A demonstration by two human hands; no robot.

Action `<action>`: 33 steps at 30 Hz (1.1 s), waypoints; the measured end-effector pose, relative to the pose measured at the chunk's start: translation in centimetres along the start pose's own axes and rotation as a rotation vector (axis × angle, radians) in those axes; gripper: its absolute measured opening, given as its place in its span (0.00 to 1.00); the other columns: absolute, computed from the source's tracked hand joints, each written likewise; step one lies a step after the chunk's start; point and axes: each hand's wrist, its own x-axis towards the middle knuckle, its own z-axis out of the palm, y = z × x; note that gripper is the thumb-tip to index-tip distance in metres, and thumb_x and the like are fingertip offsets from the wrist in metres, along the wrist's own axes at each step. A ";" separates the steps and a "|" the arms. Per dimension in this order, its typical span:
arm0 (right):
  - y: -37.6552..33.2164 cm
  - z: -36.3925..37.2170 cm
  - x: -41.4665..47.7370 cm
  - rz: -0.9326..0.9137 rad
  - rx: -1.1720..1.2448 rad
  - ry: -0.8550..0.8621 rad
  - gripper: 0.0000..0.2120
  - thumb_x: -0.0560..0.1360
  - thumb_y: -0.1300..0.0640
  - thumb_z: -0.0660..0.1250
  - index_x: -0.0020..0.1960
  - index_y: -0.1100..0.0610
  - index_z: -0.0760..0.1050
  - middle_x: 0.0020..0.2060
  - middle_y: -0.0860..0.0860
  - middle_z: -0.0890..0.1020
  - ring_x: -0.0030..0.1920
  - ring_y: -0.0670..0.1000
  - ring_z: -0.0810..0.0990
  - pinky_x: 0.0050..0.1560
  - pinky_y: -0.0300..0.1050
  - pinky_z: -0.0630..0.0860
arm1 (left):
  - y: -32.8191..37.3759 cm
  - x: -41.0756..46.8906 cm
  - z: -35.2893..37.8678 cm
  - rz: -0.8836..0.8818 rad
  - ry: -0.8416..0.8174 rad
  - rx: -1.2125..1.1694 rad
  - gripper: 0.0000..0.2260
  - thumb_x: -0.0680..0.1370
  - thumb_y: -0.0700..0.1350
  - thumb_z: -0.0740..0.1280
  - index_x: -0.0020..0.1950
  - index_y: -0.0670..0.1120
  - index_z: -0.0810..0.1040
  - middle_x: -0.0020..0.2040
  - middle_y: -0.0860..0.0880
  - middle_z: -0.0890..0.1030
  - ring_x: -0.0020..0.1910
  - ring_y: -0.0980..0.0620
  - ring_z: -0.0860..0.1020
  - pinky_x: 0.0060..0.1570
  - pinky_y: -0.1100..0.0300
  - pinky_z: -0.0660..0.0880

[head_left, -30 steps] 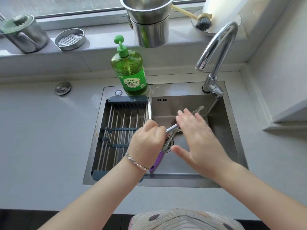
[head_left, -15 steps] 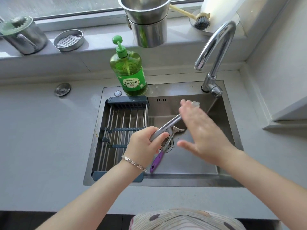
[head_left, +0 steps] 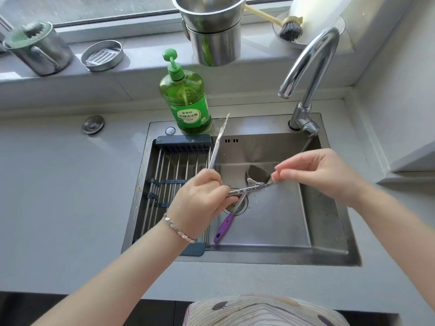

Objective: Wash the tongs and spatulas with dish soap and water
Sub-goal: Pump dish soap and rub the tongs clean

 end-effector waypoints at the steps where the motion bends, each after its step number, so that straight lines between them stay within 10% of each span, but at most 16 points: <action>1: 0.1 -0.4 -0.3 -0.029 -0.077 -0.082 0.11 0.68 0.69 0.72 0.40 0.53 0.83 0.35 0.45 0.86 0.41 0.41 0.84 0.48 0.30 0.77 | -0.3 -0.1 0.0 0.065 0.030 0.071 0.16 0.76 0.46 0.64 0.33 0.39 0.80 0.28 0.47 0.78 0.46 0.51 0.73 0.47 0.50 0.79; 4: 1.3 -0.4 -0.9 -0.335 -0.547 -0.024 0.10 0.67 0.68 0.73 0.46 0.56 0.84 0.41 0.46 0.85 0.45 0.41 0.82 0.50 0.27 0.74 | -0.8 -0.2 0.1 0.181 0.130 0.164 0.03 0.70 0.35 0.72 0.40 0.38 0.79 0.30 0.46 0.80 0.50 0.49 0.74 0.61 0.50 0.70; 8: 3.3 2.3 -1.8 -0.702 -0.863 0.144 0.09 0.72 0.64 0.65 0.45 0.64 0.83 0.43 0.54 0.86 0.45 0.51 0.85 0.50 0.45 0.79 | -0.3 -0.3 0.5 0.209 0.193 0.129 0.13 0.67 0.32 0.73 0.46 0.40 0.73 0.33 0.44 0.82 0.51 0.50 0.74 0.61 0.48 0.70; 16: 3.6 2.0 -2.2 -0.677 -0.735 0.296 0.09 0.72 0.62 0.66 0.45 0.65 0.83 0.46 0.56 0.85 0.50 0.54 0.83 0.55 0.46 0.77 | -0.9 -0.6 -0.2 0.257 0.229 0.154 0.09 0.70 0.34 0.69 0.49 0.39 0.75 0.35 0.43 0.83 0.51 0.51 0.75 0.61 0.46 0.72; 22: 3.6 2.1 -2.4 -0.694 -0.725 0.102 0.10 0.73 0.58 0.66 0.48 0.62 0.83 0.49 0.53 0.84 0.52 0.49 0.82 0.55 0.43 0.78 | -0.9 -0.5 -0.4 0.250 0.233 0.190 0.11 0.68 0.31 0.71 0.48 0.39 0.76 0.35 0.43 0.83 0.49 0.51 0.76 0.61 0.46 0.72; 25: 3.3 1.0 -2.6 -0.451 -0.509 0.147 0.09 0.70 0.56 0.70 0.47 0.59 0.83 0.46 0.49 0.85 0.47 0.45 0.84 0.53 0.39 0.79 | -1.1 -0.8 -0.4 0.243 0.220 0.208 0.10 0.69 0.31 0.70 0.48 0.39 0.76 0.35 0.44 0.83 0.49 0.51 0.76 0.60 0.46 0.72; 29: 2.0 -0.3 -1.8 0.335 0.513 -0.113 0.21 0.56 0.56 0.81 0.47 0.59 0.83 0.44 0.55 0.85 0.43 0.53 0.85 0.42 0.44 0.81 | -1.4 -0.6 -0.3 0.282 0.220 0.225 0.09 0.71 0.31 0.68 0.49 0.39 0.76 0.33 0.46 0.82 0.49 0.50 0.75 0.59 0.46 0.73; 33: 0.9 -0.6 -1.0 0.584 0.532 -0.314 0.17 0.63 0.59 0.76 0.49 0.64 0.81 0.40 0.58 0.83 0.32 0.47 0.82 0.31 0.34 0.79 | -1.5 0.1 -0.1 0.350 0.236 0.253 0.05 0.74 0.32 0.66 0.48 0.38 0.76 0.32 0.46 0.82 0.49 0.50 0.75 0.60 0.47 0.73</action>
